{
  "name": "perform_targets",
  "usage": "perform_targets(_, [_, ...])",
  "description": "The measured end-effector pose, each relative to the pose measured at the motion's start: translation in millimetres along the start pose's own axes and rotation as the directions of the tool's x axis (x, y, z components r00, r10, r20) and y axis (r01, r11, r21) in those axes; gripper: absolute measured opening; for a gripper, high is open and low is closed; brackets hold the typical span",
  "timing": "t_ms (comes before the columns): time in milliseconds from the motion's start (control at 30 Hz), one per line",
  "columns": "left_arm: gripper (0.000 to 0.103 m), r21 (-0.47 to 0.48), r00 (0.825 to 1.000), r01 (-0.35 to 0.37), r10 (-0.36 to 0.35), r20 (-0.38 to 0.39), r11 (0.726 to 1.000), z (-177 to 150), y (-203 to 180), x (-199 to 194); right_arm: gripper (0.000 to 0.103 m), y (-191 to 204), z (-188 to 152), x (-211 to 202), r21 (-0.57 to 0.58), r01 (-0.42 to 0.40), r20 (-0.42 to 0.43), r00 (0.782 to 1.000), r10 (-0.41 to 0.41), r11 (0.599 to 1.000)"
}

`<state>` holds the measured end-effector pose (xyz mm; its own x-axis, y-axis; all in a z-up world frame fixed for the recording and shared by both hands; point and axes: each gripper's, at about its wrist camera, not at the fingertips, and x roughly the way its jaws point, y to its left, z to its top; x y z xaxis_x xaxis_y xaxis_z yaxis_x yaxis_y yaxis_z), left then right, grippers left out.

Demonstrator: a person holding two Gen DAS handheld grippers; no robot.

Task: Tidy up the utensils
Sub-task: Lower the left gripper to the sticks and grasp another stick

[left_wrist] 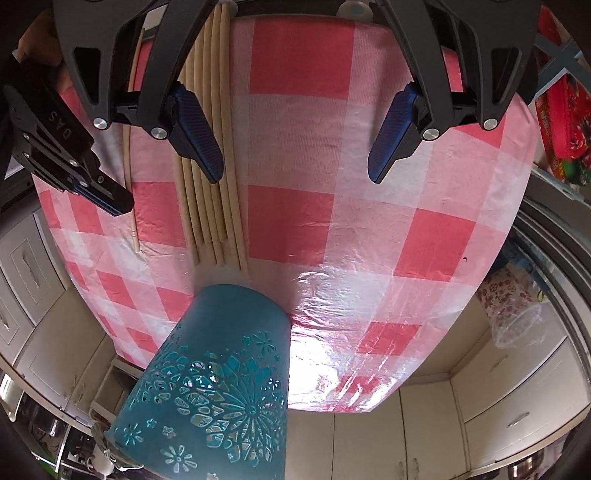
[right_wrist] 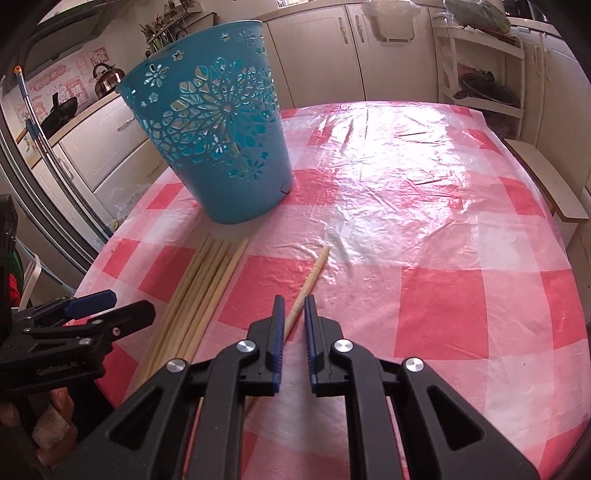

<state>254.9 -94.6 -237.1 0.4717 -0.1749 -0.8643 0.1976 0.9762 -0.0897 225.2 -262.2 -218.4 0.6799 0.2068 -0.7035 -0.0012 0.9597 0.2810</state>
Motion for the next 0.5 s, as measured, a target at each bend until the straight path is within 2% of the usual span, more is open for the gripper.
perform_targets(233, [0.077,0.019,0.999,-0.045,0.045,-0.002,0.999,8.6,-6.6,9.2,0.011,-5.7,0.0,-1.1,0.028,-0.041,0.001,0.999,0.041,0.999])
perform_targets(500, [0.077,0.071,0.994,-0.105,0.105,0.000,0.992,10.9,-11.3,15.4,0.012,-6.3,1.5,-0.5,0.025,-0.040,0.001,0.999,0.040,0.999])
